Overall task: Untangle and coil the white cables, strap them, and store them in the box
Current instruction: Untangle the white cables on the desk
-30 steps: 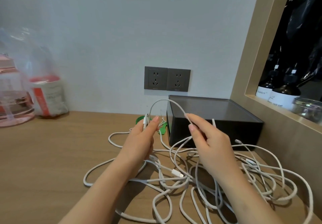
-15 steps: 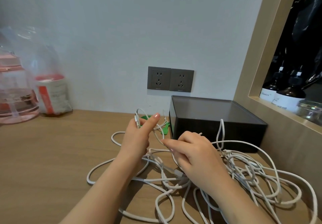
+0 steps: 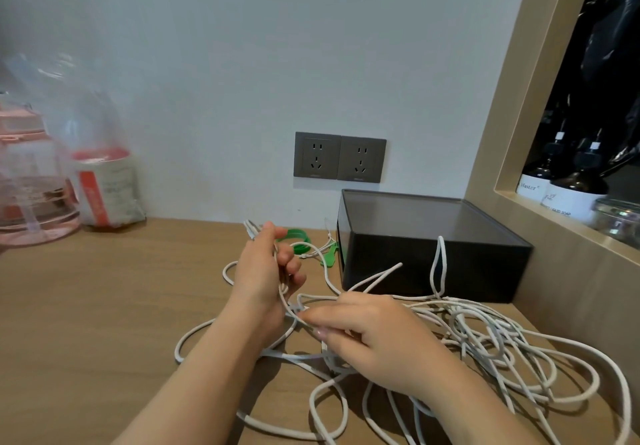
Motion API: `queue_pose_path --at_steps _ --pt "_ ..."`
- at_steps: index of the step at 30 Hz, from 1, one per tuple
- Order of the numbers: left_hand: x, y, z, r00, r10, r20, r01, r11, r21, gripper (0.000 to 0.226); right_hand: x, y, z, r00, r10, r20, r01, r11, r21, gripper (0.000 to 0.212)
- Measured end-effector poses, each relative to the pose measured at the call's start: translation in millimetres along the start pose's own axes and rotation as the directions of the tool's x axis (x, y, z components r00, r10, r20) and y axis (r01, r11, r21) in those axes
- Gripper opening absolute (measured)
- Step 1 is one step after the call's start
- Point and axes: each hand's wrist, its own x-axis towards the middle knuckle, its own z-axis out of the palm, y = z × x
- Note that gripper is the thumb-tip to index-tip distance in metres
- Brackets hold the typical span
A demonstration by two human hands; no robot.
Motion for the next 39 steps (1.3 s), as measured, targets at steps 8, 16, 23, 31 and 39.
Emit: queue_pose_path --at_steps 8,16,23,31,39 --pt "3 13 -9 0.973 -0.186 0.134 0.219 0.923 -0.315 0.029 -6 3 -16 0.958 0.286 -0.016 -0.286 0.958 0.001 0.031" --pt "-1 13 -9 0.981 -0.085 0.175 0.066 0.992 0.112 0.023 -14 16 -31 0.787 0.484 -0.381 -0.573 0.804 -0.162 0.027" --pt "-12 5 -6 0.922 -0.012 0.387 -0.300 0.610 0.733 0.016 -13 26 -20 0.754 0.226 -0.616 -0.306 0.952 -0.025 0.010" --pt "-21 -4 -2 0.824 -0.102 0.557 -0.494 0.350 0.796 0.014 -12 24 -15 0.664 0.204 -0.719 -0.283 0.959 0.010 0.036" --pt "-10 -6 -8 0.933 -0.004 0.359 -0.292 0.573 0.766 0.022 -15 21 -27 0.718 0.443 -0.537 -0.576 0.811 -0.102 0.028"
